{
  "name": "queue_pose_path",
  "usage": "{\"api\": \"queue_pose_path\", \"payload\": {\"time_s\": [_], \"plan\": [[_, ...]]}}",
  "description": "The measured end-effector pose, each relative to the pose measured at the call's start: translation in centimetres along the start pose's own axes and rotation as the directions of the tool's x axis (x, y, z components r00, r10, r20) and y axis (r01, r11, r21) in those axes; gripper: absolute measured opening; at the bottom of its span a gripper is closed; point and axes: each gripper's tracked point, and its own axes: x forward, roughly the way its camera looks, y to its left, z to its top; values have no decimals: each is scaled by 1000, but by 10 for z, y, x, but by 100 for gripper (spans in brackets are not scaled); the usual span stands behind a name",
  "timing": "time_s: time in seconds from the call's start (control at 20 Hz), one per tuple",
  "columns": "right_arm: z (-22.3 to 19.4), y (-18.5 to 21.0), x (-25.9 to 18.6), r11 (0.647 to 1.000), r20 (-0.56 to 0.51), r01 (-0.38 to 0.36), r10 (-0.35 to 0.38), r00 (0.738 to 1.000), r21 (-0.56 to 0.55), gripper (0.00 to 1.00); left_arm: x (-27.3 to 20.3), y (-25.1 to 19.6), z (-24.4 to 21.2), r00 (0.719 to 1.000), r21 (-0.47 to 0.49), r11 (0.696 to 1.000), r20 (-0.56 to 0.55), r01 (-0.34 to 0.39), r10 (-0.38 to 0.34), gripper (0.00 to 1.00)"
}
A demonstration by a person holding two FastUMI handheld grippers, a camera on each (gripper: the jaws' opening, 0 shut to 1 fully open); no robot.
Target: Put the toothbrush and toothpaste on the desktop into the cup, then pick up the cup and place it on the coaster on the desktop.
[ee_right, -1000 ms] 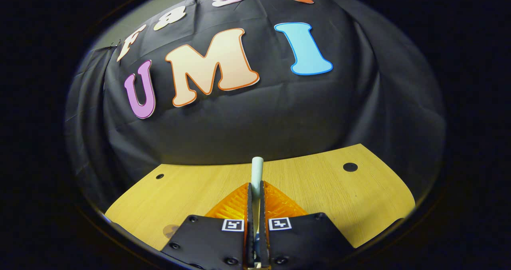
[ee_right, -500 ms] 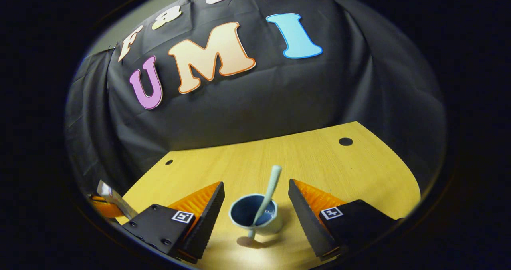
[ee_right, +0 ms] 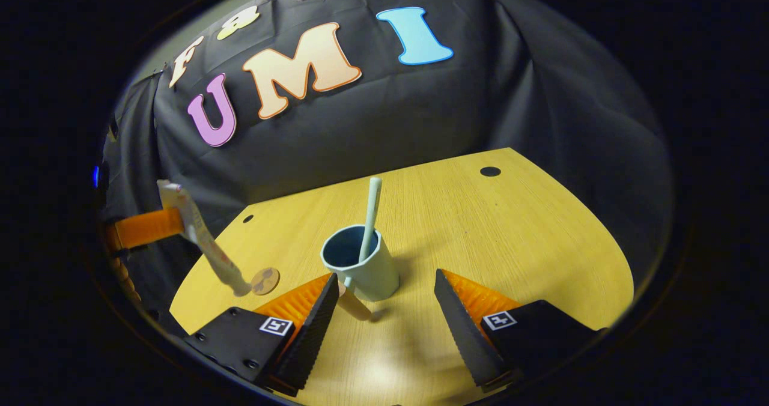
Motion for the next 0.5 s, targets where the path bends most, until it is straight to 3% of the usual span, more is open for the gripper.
{"api": "queue_pose_path", "payload": {"time_s": [0.1, 0.25, 0.3, 0.5], "plan": [[-6, 1, -4, 1000, -9, -1, 1, 1000, -11, 99, 16, -7, 11, 1000, 22, 1000, 6, 23, -23, 0], [-17, -1, -9, 1000, -36, 12, -13, 999, -29, 94, 34, -18, 18, 998, 45, 997, 12, 55, -56, 0], [-21, -1, -10, 999, -49, 14, -16, 999, -32, 99, 38, -22, 18, 998, 49, 997, 10, 64, -65, 0], [-32, 2, -18, 999, -67, 13, -16, 998, -49, 99, 62, -35, 23, 995, 62, 993, 16, 100, -101, 0]]}}
